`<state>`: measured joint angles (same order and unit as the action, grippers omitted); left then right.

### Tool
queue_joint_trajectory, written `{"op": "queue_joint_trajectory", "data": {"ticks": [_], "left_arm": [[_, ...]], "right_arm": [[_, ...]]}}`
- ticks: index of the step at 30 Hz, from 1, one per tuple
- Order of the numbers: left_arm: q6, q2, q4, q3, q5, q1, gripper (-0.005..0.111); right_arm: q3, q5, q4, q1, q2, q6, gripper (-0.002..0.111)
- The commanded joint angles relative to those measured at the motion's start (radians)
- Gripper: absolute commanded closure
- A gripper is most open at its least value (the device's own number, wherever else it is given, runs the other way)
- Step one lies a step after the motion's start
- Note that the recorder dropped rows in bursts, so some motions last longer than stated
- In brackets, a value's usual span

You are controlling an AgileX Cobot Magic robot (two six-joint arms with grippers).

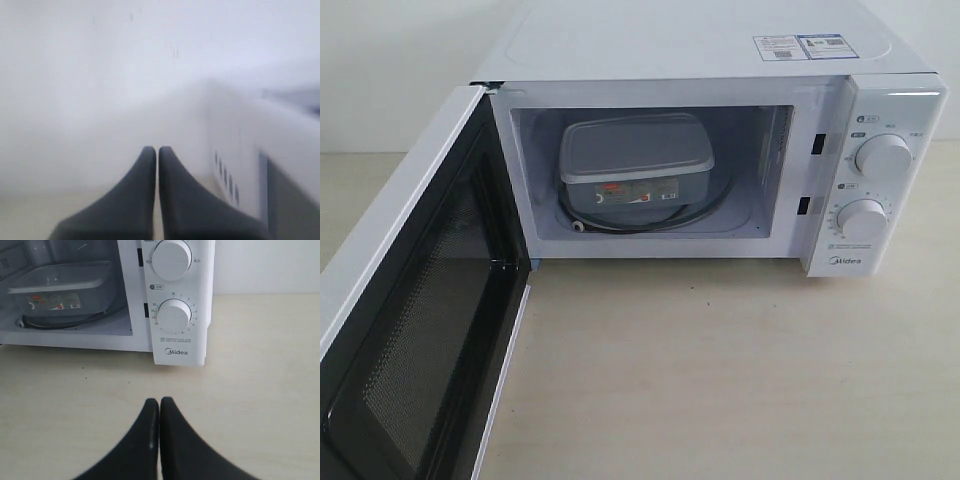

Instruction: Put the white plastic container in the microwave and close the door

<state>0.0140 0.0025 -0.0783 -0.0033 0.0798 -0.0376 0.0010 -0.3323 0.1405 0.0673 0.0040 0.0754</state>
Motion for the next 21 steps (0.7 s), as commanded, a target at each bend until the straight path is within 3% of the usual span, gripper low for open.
{"op": "queue_joint_trajectory", "data": {"ticks": [1, 7, 11, 14, 18, 21], "left_arm": [[-0.08, -0.003, 0.014, -0.035, 0.219, -0.002, 0.102], [-0.042, 0.124, 0.01, -0.363, -0.341, -0.002, 0.102], [-0.127, 0.306, 0.017, -0.565, -0.582, -0.002, 0.102], [-0.14, 0.391, 0.007, -0.652, -0.586, -0.002, 0.102], [-0.14, 0.446, 0.011, -0.686, -0.441, -0.002, 0.102], [-0.133, 0.466, 0.018, -0.69, -0.476, -0.002, 0.102]], "right_arm": [[-0.001, 0.002, 0.003, -0.008, -0.004, 0.001, 0.108], [-0.001, 0.002, 0.003, -0.008, -0.004, 0.002, 0.108], [-0.001, 0.002, 0.003, -0.008, -0.004, 0.002, 0.108], [-0.001, 0.002, 0.003, -0.008, -0.004, 0.002, 0.108], [-0.001, 0.002, 0.003, -0.008, -0.004, 0.002, 0.108], [-0.001, 0.002, 0.003, -0.008, -0.004, 0.002, 0.108]]}}
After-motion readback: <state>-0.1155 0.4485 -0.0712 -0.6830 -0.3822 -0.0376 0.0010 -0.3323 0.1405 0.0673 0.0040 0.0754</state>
